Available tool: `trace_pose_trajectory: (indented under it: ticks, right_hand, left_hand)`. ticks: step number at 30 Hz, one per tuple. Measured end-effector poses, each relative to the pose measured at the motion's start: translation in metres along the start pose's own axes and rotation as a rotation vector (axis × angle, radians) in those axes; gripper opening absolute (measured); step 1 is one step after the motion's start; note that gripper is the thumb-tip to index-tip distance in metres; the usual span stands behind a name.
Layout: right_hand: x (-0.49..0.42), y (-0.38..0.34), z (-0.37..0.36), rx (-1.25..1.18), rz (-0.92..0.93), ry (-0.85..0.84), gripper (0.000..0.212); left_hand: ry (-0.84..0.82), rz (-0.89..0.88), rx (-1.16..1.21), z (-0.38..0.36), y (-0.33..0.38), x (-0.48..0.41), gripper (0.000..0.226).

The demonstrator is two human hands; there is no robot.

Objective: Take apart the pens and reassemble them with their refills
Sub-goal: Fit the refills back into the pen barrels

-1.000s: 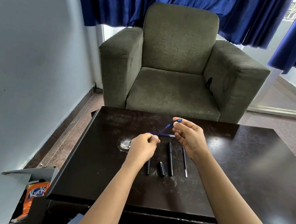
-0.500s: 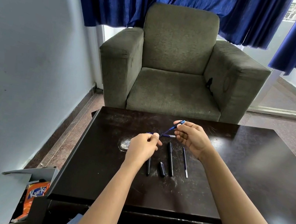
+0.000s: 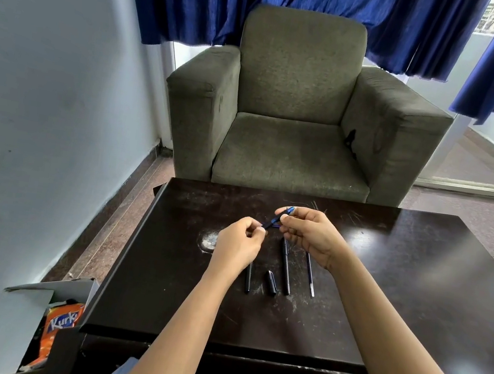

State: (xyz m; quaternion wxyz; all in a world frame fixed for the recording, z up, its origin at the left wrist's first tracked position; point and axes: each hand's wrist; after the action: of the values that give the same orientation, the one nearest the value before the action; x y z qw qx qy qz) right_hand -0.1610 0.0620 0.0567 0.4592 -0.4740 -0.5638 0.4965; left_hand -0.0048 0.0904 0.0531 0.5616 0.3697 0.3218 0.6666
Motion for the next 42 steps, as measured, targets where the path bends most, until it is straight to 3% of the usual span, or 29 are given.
trace_pose_trajectory:
  ticks: [4,9,14,21,26,32,37,42]
  right_hand:
    - [0.0015,0.0013,0.0,0.033,0.009,-0.018,0.012]
    - [0.0008,0.001,-0.0019,0.008,-0.003,0.014,0.007]
    - [0.0006,0.0009,-0.0025,0.015,-0.009,0.02,0.006]
    - [0.0004,0.0009,-0.0035,0.014,-0.015,0.038,0.013]
    - [0.0003,0.0024,-0.0054,0.034,-0.011,0.042,0.019]
    - [-0.0001,0.0036,-0.005,0.046,-0.01,0.062,0.019]
    - [-0.0004,0.0044,-0.0046,0.053,-0.015,0.049,0.017]
    - [-0.0024,0.0071,-0.0052,0.068,-0.019,0.05,0.02]
  left_hand:
    - [-0.014,-0.016,-0.007,0.0,0.0,0.0025,0.019]
    - [-0.056,0.018,-0.037,-0.0014,0.0033,0.001,0.041]
    - [-0.014,-0.02,0.001,-0.0016,-0.0026,0.0,0.017]
    - [-0.036,-0.013,-0.027,-0.0015,0.0013,0.0008,0.036]
    - [-0.022,-0.052,0.021,0.0008,-0.0019,0.0012,0.015]
    - [-0.117,0.017,0.065,-0.0039,0.0006,0.0007,0.038]
    - [-0.067,-0.047,0.03,-0.0006,-0.0023,0.0017,0.017]
    - [-0.064,0.014,-0.009,-0.0014,0.0026,0.0015,0.043]
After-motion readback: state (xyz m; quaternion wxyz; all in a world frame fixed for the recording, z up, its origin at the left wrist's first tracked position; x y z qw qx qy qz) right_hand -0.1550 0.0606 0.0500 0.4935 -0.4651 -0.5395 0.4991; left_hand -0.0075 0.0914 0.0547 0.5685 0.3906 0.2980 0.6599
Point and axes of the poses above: each hand's wrist, its own x-axis away from the middle knuckle, its own z-axis out of the back of the hand, y = z × x, and after that the axes turned 6 degrees about z, right-handed
